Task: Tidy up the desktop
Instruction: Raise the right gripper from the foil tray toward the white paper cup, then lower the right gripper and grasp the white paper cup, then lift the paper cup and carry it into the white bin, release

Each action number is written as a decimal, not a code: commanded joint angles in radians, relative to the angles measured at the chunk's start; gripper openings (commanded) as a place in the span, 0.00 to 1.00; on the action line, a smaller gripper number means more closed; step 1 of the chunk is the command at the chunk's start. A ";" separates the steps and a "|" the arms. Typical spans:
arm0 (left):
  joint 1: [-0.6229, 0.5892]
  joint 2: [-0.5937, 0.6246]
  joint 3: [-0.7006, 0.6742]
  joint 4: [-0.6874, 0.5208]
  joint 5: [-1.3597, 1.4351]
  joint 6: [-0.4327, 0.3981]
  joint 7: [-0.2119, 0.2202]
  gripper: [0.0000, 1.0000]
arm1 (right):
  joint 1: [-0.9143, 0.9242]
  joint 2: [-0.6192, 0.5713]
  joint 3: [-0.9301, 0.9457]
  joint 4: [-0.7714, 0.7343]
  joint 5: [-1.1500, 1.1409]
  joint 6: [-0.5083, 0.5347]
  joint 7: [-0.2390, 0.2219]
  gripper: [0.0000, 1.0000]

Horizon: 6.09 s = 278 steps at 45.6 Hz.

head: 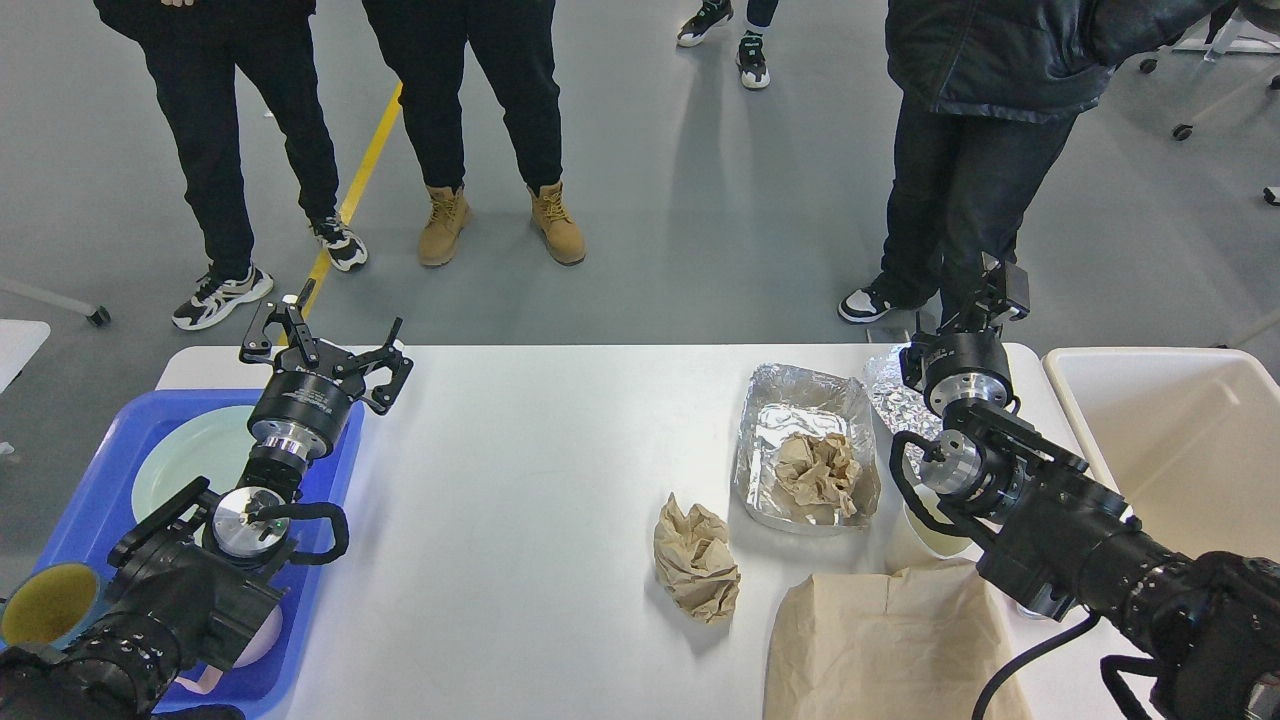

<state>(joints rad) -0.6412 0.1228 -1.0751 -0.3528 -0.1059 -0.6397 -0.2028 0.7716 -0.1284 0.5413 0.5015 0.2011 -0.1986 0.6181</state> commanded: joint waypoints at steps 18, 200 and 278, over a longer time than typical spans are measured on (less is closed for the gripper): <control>0.001 0.001 -0.009 0.000 -0.002 0.000 0.000 0.96 | -0.037 -0.007 0.003 -0.024 0.000 0.001 0.000 1.00; 0.003 0.003 -0.006 0.000 0.000 -0.003 -0.001 0.96 | 0.618 -0.112 -1.940 0.407 -0.282 0.597 -0.311 0.47; 0.003 0.003 -0.005 0.000 0.000 -0.003 0.000 0.96 | 1.255 -0.562 -1.867 0.364 -0.281 0.869 -0.302 0.00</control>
<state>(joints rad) -0.6381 0.1258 -1.0810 -0.3529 -0.1058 -0.6428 -0.2029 2.0873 -0.6261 -1.3377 0.9524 -0.0877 0.6783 0.3229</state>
